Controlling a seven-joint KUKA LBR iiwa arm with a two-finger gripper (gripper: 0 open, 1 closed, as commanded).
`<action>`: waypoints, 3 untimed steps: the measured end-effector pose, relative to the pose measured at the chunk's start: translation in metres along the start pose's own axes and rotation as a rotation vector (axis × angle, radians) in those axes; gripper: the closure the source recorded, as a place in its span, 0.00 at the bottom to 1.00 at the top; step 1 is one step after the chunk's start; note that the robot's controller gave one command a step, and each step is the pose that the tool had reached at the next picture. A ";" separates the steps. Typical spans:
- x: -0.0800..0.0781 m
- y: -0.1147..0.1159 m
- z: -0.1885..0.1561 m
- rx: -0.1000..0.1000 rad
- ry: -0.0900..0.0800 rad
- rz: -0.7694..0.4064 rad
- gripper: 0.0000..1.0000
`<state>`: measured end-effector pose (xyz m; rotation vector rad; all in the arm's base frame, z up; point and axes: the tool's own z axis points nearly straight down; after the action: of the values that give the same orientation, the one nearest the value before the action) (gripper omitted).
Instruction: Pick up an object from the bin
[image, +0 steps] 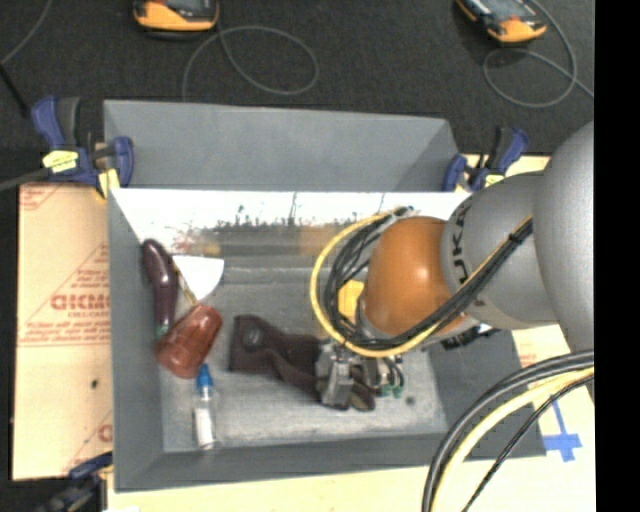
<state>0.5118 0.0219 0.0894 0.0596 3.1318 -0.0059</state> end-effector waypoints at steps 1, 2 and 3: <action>0.000 0.000 0.000 0.000 0.000 -0.001 1.00; 0.000 0.000 0.000 0.000 0.000 -0.001 1.00; 0.006 -0.001 -0.100 0.000 -0.002 -0.009 1.00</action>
Offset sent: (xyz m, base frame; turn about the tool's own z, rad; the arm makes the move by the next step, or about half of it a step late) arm 0.0000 0.0000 0.0000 0.0000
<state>0.5047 0.0213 0.1890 0.0451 3.1301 -0.0066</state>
